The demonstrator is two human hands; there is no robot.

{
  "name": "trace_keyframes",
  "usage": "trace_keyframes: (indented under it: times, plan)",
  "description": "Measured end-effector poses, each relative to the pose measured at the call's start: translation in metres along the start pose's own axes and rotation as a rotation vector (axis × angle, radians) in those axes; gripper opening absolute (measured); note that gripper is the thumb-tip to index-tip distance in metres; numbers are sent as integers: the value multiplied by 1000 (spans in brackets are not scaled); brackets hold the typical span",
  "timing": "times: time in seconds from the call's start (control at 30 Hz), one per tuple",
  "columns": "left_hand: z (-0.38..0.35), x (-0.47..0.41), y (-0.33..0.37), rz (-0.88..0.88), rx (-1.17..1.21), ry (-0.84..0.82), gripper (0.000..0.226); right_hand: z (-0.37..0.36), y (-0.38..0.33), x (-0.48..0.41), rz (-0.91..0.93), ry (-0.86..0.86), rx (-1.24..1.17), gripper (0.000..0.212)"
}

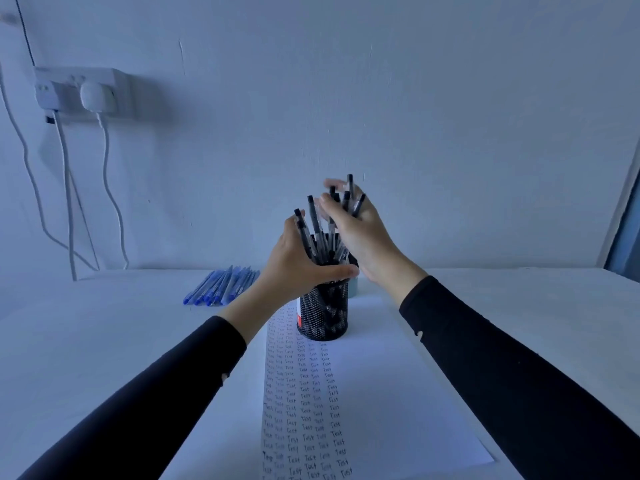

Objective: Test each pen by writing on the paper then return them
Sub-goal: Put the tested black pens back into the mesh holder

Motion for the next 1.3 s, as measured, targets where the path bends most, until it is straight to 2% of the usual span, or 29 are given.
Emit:
trace_keyframes:
  times: [0.03,0.17,0.23,0.33,0.37,0.47,0.57,0.63,0.8,0.87,1.0,1.03,1.1,1.17,1.23,1.27,1.3]
  plan:
    - [0,-1,1,-24,-26,6,104,-3,-2,1,-31,19,-10,22]
    - [3,-6,-1,-113,-63,-68,110,-8,-2,11,-95,51,-125,49]
    - [7,-8,-3,-104,-30,-135,98,-5,-2,11,-91,-8,-104,66]
    - [9,-7,-2,-118,14,-219,72,-3,-5,8,-115,-90,-38,111]
    - [10,-8,-2,-111,38,-247,68,-2,-5,7,-133,-100,-63,115]
    - [15,-12,-11,-33,185,-310,75,8,3,1,-176,-59,-173,103]
    - [18,-16,-18,-9,203,-337,79,6,3,3,-172,-48,-83,102]
    - [13,-15,-17,-47,159,-341,77,1,10,7,-159,-89,-50,86]
    - [4,-13,-10,-103,158,-229,73,4,20,16,-212,-271,-18,58]
    - [5,-13,-10,-69,224,-215,77,13,23,23,-167,-291,-38,43]
    - [8,-11,-7,-8,282,-34,79,25,25,49,-106,-348,-99,39]
    - [7,-11,-6,-3,245,5,77,27,25,55,-120,-355,-73,43]
    - [7,-10,-3,-16,173,17,73,40,26,62,-187,-368,49,65]
    - [8,-8,0,-32,129,-36,61,59,27,67,-286,-503,308,73]
    - [12,-8,2,-17,102,-95,42,75,30,71,-388,-674,500,47]
    - [14,-9,3,-7,85,-129,41,80,30,73,-404,-706,544,30]
    - [17,-9,3,-1,58,-157,45,84,30,74,-405,-708,551,22]
Point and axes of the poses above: each hand's wrist, its own x-axis away from the middle knuckle, its own z-axis out of the back of the hand, y = z × x, the point moved 2 cm from there along -x, towards the middle knuckle, and after that the axes turned 11 degrees about z, right-handed, at the moved point
